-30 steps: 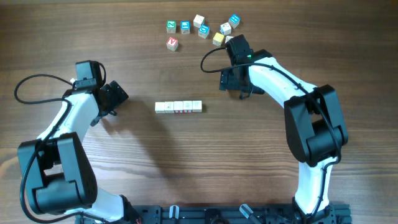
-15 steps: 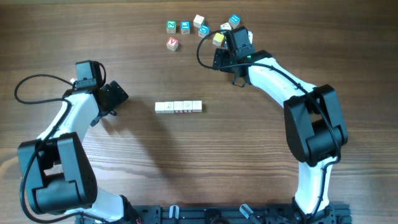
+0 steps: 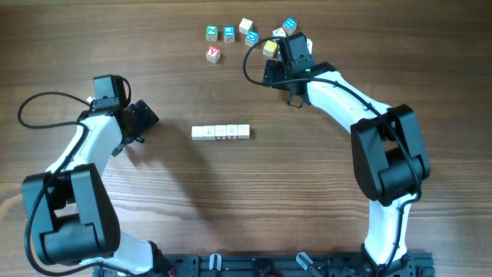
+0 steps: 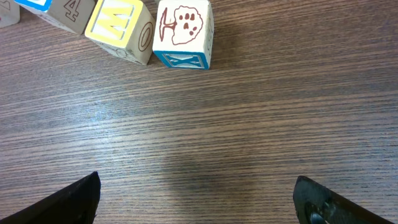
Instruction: Form a horizontal line
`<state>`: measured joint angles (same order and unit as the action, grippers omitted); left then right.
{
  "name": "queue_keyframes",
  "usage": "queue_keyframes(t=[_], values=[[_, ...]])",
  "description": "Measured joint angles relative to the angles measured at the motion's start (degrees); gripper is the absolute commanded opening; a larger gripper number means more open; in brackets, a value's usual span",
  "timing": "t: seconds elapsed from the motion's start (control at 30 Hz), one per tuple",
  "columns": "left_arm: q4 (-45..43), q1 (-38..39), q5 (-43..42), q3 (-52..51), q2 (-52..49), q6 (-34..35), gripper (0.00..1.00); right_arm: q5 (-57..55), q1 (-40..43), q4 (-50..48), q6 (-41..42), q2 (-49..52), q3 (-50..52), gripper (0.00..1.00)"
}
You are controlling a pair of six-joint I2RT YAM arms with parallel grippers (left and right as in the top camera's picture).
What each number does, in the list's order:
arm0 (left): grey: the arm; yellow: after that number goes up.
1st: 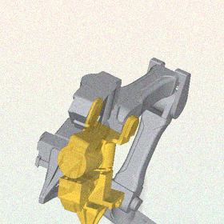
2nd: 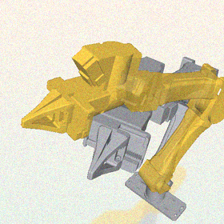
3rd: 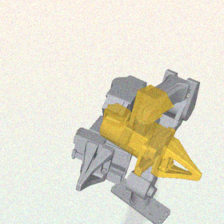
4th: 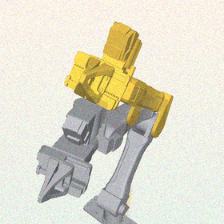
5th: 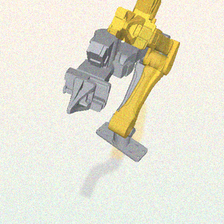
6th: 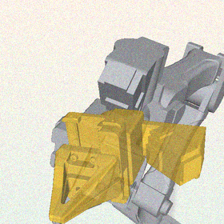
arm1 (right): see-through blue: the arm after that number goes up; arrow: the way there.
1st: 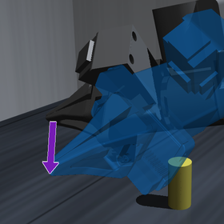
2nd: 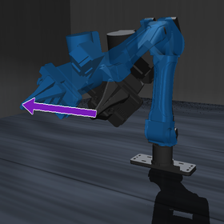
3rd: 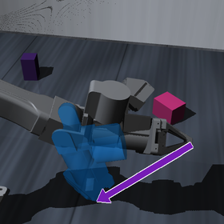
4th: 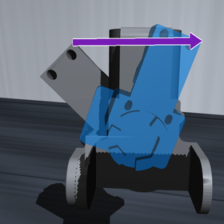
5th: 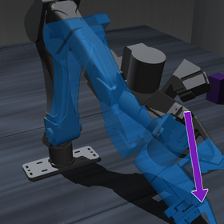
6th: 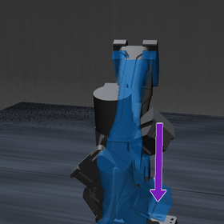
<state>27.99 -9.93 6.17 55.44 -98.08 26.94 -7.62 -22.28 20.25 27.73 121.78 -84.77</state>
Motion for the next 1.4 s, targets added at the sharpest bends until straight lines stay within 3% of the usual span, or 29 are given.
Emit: queue_keyframes(t=[0.6,0.9,1.4], values=[[0.00,0.00,0.00,0.00,0.00,0.00,1.00,-0.02,-0.13,0.28,0.00,-0.94,0.07,1.00],[0.00,0.00,0.00,0.00,0.00,0.00,1.00,-0.20,-0.81,-0.22,0.00,-32.57,0.20,1.00],[0.00,0.00,0.00,0.00,0.00,0.00,1.00,-0.20,-0.83,1.77,0.00,-30.38,0.20,1.00]])
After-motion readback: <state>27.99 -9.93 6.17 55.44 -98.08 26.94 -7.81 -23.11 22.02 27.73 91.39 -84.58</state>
